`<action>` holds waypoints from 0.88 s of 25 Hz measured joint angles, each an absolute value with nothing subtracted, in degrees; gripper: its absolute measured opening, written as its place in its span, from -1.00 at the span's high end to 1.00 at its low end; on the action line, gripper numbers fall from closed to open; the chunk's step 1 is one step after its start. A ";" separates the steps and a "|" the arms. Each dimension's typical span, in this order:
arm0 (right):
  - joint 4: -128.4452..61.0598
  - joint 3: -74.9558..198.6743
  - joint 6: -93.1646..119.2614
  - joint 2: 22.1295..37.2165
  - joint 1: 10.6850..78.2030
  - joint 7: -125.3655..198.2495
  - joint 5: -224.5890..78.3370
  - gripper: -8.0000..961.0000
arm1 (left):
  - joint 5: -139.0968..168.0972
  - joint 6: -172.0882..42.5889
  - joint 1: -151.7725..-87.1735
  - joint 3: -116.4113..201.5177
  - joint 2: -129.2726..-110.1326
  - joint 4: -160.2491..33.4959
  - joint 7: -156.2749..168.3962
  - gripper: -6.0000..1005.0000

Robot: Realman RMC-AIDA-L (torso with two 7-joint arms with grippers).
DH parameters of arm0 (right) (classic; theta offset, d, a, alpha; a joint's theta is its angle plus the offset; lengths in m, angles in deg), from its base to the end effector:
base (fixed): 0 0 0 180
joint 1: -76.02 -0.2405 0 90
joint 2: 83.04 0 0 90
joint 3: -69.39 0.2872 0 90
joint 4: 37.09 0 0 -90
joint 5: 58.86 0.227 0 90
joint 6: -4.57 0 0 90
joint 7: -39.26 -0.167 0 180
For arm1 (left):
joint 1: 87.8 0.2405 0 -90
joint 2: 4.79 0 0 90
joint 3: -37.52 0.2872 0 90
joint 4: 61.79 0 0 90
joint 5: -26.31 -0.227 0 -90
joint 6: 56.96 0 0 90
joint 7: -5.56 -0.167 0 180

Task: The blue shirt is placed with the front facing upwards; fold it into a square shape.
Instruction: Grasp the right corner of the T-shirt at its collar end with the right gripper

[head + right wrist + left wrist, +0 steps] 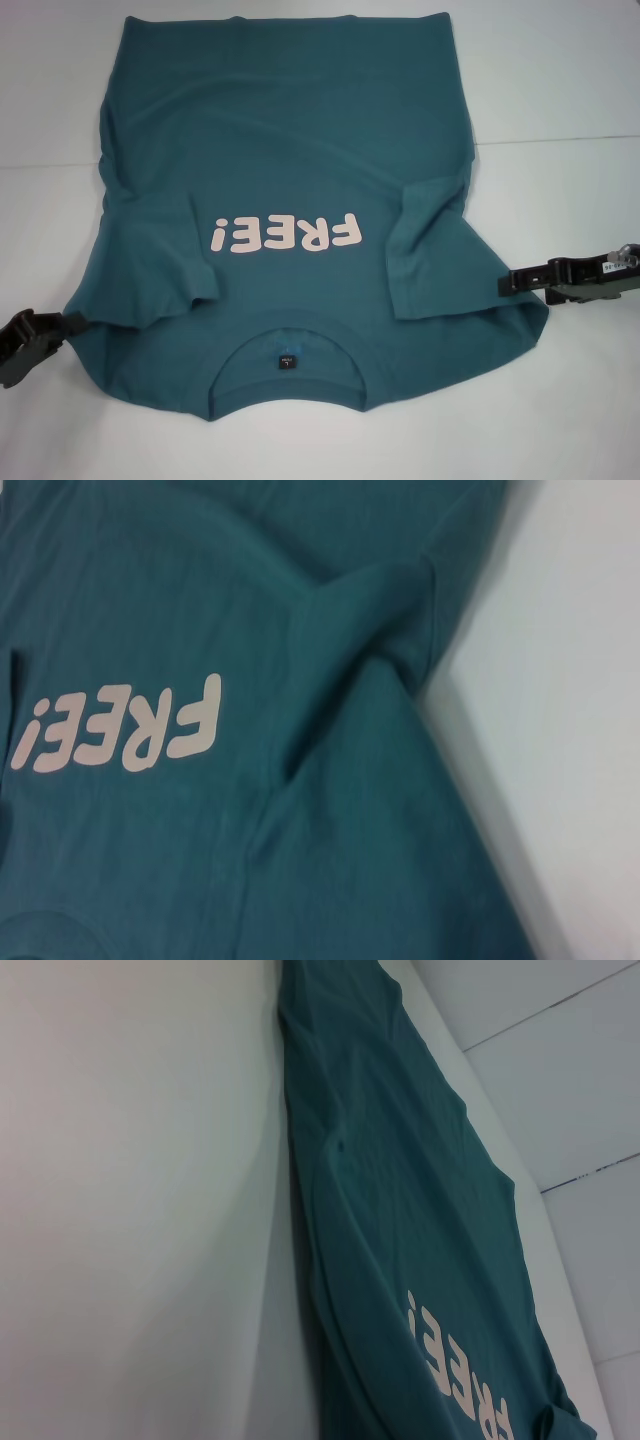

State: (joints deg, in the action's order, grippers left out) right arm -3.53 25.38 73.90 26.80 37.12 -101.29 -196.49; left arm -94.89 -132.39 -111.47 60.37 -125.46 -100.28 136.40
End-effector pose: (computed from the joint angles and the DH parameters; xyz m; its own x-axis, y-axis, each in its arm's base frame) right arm 0.3493 0.4344 0.0135 0.2232 -0.9089 -0.3522 -0.9564 -0.1343 -0.2593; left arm -0.3849 0.3510 -0.0054 -0.1583 0.7322 0.6625 0.9800 0.0348 0.1958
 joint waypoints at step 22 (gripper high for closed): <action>-4.41 21.81 72.57 27.45 36.18 -101.63 -196.49 -0.80 | -94.70 -132.36 -111.44 60.18 -125.55 -100.28 136.34 0.94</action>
